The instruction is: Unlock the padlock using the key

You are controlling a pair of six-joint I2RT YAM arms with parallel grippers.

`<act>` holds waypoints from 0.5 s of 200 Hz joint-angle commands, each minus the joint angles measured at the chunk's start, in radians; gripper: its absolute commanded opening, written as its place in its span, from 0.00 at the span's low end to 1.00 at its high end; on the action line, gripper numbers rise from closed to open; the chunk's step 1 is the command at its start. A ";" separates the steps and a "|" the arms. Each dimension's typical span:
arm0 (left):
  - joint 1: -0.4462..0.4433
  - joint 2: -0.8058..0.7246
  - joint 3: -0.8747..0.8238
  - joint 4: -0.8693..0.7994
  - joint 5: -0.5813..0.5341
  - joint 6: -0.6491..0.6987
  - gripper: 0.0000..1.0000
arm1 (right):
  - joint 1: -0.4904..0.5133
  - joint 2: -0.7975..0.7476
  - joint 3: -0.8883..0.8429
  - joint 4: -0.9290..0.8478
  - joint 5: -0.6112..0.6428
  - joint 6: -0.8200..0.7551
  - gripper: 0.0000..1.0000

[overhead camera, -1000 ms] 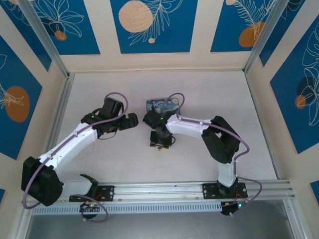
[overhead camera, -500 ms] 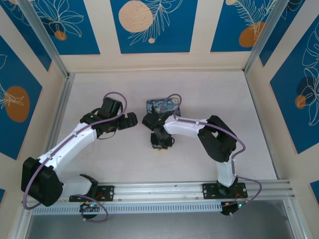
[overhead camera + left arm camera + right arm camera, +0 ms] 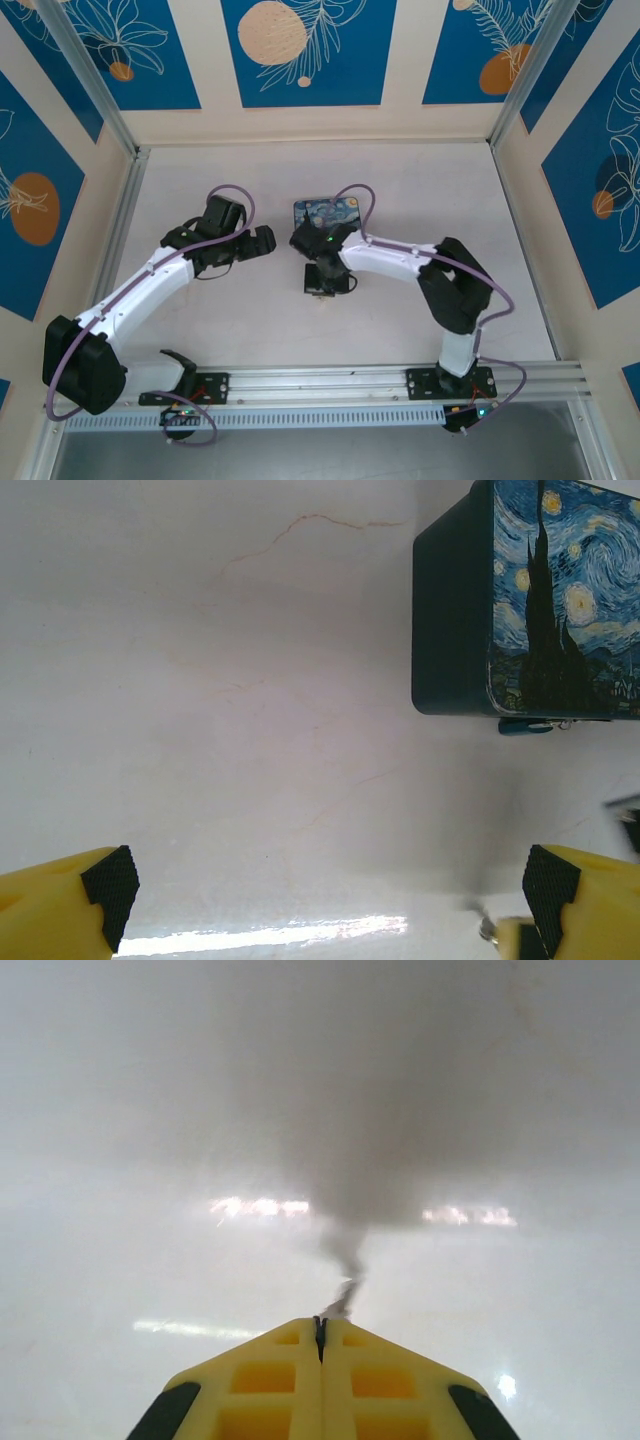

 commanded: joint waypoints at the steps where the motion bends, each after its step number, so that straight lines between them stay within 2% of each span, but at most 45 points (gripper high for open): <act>1: 0.014 -0.018 -0.002 0.000 0.016 -0.013 1.00 | 0.000 -0.120 -0.046 -0.013 -0.010 0.048 0.00; 55: 0.014 -0.012 0.002 0.000 0.024 -0.010 1.00 | -0.078 -0.291 -0.290 0.040 -0.025 0.104 0.00; 61: 0.013 -0.010 0.001 0.002 0.025 -0.010 1.00 | -0.096 -0.305 -0.324 0.054 -0.033 0.107 0.13; 71: 0.013 -0.006 0.002 0.003 0.027 -0.010 1.00 | -0.120 -0.328 -0.378 0.073 -0.038 0.104 0.44; 78: 0.013 -0.005 0.004 0.003 0.028 -0.010 1.00 | -0.132 -0.347 -0.405 0.071 -0.027 0.108 0.55; 85: 0.014 -0.002 0.005 0.003 0.029 -0.009 1.00 | -0.142 -0.369 -0.428 0.068 -0.016 0.110 0.60; 100: 0.013 0.000 0.005 0.005 0.032 -0.012 1.00 | -0.166 -0.410 -0.462 0.064 -0.016 0.110 0.60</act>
